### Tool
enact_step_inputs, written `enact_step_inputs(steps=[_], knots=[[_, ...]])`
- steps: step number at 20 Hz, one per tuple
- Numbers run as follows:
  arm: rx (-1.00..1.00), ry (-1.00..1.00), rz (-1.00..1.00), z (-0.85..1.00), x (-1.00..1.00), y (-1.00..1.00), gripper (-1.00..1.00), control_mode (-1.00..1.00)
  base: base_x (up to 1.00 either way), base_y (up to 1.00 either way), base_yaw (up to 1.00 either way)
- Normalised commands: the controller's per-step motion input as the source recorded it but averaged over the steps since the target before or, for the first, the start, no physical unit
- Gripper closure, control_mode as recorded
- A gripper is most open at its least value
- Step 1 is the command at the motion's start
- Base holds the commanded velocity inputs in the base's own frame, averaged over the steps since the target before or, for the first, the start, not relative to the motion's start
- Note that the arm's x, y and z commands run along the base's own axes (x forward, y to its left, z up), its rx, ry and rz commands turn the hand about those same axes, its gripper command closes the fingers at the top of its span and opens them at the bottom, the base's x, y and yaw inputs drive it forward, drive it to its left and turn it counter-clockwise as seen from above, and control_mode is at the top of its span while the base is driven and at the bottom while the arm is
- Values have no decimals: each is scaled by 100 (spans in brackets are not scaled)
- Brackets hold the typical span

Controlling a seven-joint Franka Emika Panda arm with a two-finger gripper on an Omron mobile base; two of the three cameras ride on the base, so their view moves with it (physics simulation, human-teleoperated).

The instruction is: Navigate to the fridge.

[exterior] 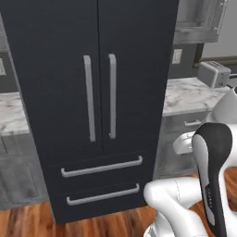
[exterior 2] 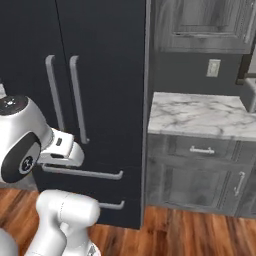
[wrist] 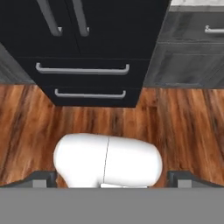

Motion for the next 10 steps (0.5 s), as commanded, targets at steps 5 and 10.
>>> enact_step_inputs(steps=[5,10], knots=[[0,0,0,0,0,0,-100,100,52,59,-32],[0,0,0,0,0,0,-100,100,39,56,-22]])
